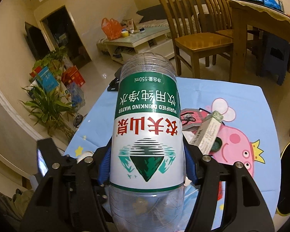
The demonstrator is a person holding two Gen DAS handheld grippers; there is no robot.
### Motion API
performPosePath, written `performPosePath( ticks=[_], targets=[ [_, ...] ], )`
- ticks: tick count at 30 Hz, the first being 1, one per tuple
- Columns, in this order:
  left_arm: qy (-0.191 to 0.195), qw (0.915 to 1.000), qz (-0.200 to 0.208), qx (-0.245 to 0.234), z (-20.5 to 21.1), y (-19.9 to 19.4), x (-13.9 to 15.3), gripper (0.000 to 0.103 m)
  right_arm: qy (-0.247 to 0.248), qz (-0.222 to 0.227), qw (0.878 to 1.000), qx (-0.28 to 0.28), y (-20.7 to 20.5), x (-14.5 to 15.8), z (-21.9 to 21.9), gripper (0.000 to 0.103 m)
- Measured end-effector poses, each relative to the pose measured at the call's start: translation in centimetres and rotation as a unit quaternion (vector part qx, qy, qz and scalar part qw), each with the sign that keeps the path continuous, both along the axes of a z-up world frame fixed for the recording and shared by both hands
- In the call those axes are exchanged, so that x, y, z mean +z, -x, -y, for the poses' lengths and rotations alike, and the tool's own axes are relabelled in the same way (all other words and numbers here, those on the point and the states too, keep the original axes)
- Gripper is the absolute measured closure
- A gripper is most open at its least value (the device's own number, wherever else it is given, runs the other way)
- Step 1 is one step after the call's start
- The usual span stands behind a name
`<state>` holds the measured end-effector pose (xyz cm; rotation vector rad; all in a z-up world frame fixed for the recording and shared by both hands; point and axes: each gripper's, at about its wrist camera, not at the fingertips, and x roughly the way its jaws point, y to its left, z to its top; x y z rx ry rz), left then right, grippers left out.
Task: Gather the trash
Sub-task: 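Carry bottle and cup to the bin and release both into it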
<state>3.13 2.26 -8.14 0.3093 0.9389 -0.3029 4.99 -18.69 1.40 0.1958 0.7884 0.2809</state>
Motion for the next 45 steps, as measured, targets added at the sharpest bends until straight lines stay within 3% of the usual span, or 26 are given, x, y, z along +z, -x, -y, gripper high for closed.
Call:
performPosePath(
  ticks=[6, 11, 15, 19, 23, 28, 32, 38, 45],
  targets=[
    [0.028, 0.9993, 0.022, -0.011, 1.5, -0.6, 4.1, 0.045, -0.017, 0.031, 0.999, -0.035, 1.8, 1.1, 4.7, 0.042],
    [0.032, 0.9975, 0.028, -0.056, 7.6, 0.1, 5.9, 0.044, -0.032, 0.042, 0.991, -0.123, 4.4, -0.1, 13.5, 0.042],
    [0.034, 0.9921, 0.03, -0.117, 14.5, 1.0, 7.0, 0.044, -0.032, 0.04, 0.973, -0.224, 7.4, -2.2, 22.0, 0.042],
    [0.03, 0.9798, 0.039, -0.194, 22.8, 2.3, 7.5, 0.044, -0.014, 0.013, 0.951, -0.308, 9.8, -4.5, 29.0, 0.042],
    [0.034, 0.9668, 0.012, -0.253, 30.4, 2.5, 6.2, 0.044, -0.056, -0.005, 0.936, -0.348, 11.8, -7.6, 33.6, 0.042],
    [0.032, 0.9478, -0.052, -0.313, 39.7, 2.2, 2.5, 0.043, -0.098, 0.015, 0.915, -0.39, 14.5, -8.4, 37.6, 0.042],
    [0.014, 0.9428, -0.071, -0.326, 44.1, 1.8, -0.3, 0.027, -0.12, 0.019, 0.902, -0.414, 17.2, -9.4, 41.2, 0.042],
    [0.002, 0.9465, -0.05, -0.319, 44.6, 1.8, -0.9, 0.013, -0.109, -0.01, 0.904, -0.412, 17.0, -10.4, 42.2, 0.042],
    [-0.006, 0.9569, 0.012, -0.29, 42.4, 3.2, 1.9, 0.007, -0.08, -0.111, 0.908, -0.397, 11.8, -13.9, 40.3, 0.042]
  ],
)
